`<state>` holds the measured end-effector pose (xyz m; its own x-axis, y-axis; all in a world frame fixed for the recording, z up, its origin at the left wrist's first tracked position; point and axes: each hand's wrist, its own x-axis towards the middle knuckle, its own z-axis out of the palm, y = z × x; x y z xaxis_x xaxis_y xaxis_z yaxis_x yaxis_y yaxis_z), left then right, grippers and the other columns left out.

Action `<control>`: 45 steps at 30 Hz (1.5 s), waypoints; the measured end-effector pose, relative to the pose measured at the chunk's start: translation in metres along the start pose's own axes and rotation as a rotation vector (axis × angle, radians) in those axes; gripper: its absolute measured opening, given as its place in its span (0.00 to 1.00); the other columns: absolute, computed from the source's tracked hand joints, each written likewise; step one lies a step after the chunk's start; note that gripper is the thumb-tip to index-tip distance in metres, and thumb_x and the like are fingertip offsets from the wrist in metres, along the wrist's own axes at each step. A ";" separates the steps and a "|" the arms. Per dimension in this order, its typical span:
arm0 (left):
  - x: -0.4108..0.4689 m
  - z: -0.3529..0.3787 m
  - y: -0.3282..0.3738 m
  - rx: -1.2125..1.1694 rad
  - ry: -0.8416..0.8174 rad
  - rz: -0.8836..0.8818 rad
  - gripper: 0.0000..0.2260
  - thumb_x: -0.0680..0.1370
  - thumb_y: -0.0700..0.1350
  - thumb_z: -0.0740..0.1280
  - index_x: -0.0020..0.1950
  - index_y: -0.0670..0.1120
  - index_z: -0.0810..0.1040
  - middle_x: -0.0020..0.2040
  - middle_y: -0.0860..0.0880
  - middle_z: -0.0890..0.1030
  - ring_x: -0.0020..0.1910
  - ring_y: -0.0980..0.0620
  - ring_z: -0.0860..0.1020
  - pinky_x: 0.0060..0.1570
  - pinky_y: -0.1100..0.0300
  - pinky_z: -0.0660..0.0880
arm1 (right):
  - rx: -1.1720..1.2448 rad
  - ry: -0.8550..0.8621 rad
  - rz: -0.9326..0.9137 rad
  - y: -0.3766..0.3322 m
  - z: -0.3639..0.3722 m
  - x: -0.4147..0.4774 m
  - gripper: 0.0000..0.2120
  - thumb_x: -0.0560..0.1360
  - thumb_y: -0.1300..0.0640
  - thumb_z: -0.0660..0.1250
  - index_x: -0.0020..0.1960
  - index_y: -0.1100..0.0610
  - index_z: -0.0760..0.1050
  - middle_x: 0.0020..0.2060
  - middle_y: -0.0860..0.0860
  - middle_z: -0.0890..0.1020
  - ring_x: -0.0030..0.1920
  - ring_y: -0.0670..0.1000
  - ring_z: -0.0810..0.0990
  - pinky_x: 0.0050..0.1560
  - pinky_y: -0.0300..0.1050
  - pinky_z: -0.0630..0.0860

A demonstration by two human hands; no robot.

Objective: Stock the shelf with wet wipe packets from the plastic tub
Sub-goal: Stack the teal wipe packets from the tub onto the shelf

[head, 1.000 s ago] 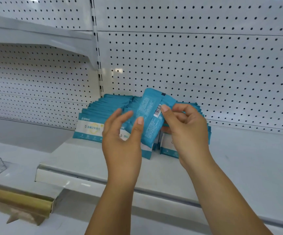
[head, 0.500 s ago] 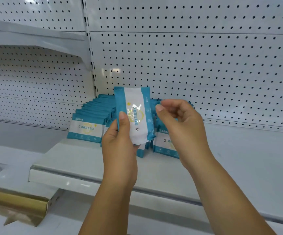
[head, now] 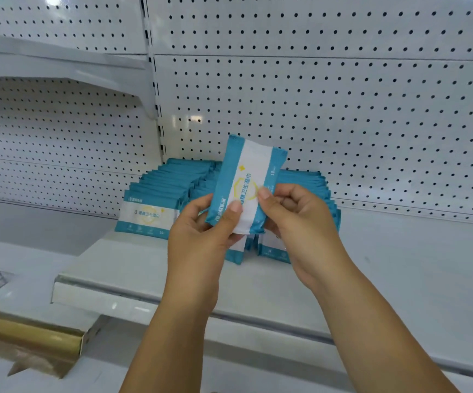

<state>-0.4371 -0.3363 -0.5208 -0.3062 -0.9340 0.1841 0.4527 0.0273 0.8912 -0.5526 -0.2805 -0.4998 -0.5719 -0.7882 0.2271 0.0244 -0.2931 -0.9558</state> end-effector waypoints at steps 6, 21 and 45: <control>0.013 -0.027 0.003 -0.052 0.065 0.060 0.10 0.78 0.41 0.70 0.59 0.43 0.80 0.51 0.47 0.87 0.51 0.50 0.86 0.44 0.61 0.82 | 0.082 0.007 0.010 0.003 0.003 0.007 0.19 0.74 0.59 0.75 0.60 0.56 0.72 0.46 0.54 0.86 0.50 0.53 0.86 0.53 0.51 0.82; 0.018 -0.064 0.013 0.154 0.106 0.111 0.01 0.76 0.42 0.73 0.47 0.45 0.83 0.39 0.51 0.87 0.38 0.57 0.85 0.34 0.68 0.77 | -0.246 -0.091 0.008 0.003 0.027 -0.003 0.20 0.70 0.57 0.78 0.60 0.49 0.78 0.48 0.49 0.87 0.47 0.49 0.87 0.47 0.43 0.83; 0.046 -0.155 0.000 1.097 0.530 0.126 0.22 0.80 0.58 0.66 0.71 0.49 0.75 0.70 0.45 0.76 0.72 0.45 0.66 0.68 0.47 0.63 | -1.001 -0.216 -0.364 0.053 0.126 0.047 0.14 0.71 0.50 0.78 0.40 0.53 0.74 0.35 0.47 0.77 0.36 0.47 0.73 0.40 0.41 0.72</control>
<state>-0.3210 -0.4344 -0.5769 0.1835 -0.9255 0.3312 -0.5698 0.1745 0.8031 -0.4749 -0.4016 -0.5157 -0.2507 -0.8508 0.4618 -0.8528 -0.0316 -0.5213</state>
